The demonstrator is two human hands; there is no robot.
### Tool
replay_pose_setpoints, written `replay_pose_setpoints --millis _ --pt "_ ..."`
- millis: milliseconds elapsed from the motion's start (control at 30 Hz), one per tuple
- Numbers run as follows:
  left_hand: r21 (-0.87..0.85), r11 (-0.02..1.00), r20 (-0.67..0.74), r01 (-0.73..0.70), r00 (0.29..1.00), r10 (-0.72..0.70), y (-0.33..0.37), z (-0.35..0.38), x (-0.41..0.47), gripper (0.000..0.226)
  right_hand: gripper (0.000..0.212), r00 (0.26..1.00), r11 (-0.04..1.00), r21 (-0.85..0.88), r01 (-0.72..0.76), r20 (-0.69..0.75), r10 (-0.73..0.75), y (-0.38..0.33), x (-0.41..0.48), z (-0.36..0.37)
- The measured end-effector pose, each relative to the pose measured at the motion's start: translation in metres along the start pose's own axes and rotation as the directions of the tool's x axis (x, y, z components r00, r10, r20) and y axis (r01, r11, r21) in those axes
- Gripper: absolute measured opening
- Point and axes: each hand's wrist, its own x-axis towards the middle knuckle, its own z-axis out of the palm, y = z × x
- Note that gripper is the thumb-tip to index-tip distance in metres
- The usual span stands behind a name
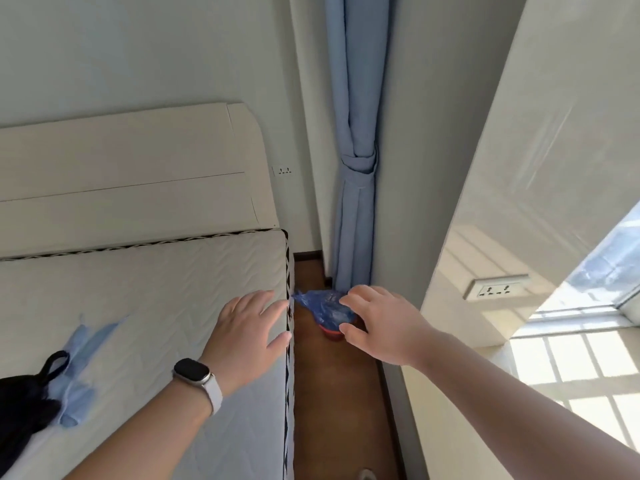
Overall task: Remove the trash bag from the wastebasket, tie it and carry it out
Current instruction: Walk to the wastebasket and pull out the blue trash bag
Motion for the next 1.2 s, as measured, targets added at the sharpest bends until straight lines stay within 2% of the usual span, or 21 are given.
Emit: replay_pose_setpoints --millis 167,367,467,933,1067,1200 --pt "0.029 1.0 0.022 0.0 1.0 -0.001 -0.004 0.009 0.042 0.05 0.049 1.0 0.999 0.041 0.028 0.013 -0.029 0.02 0.043 0.008" --pt "0.017 0.999 0.075 0.05 0.996 -0.051 -0.037 0.032 0.095 0.049 0.046 0.999 0.994 0.1 -0.031 0.012 0.03 0.045 0.095 0.017" --pt "-0.007 1.0 0.095 0.019 0.995 -0.018 -0.054 0.046 0.124 0.045 0.047 0.997 0.992 0.111 -0.057 0.065 0.05 0.054 0.128 0.029" --pt "-0.111 0.988 0.226 -0.104 0.966 0.127 -0.196 0.146 0.3 0.046 0.043 0.959 0.986 -0.043 -0.162 0.23 0.168 0.082 0.337 0.083" --pt "-0.151 0.974 0.216 -0.172 0.955 0.202 -0.214 0.173 0.337 0.048 0.038 0.945 0.977 -0.076 -0.2 0.248 0.213 0.101 0.37 0.087" --pt "-0.192 0.965 0.189 -0.181 0.958 0.217 -0.225 0.195 0.372 0.046 0.043 0.928 0.964 -0.092 -0.248 0.264 0.264 0.124 0.396 0.089"
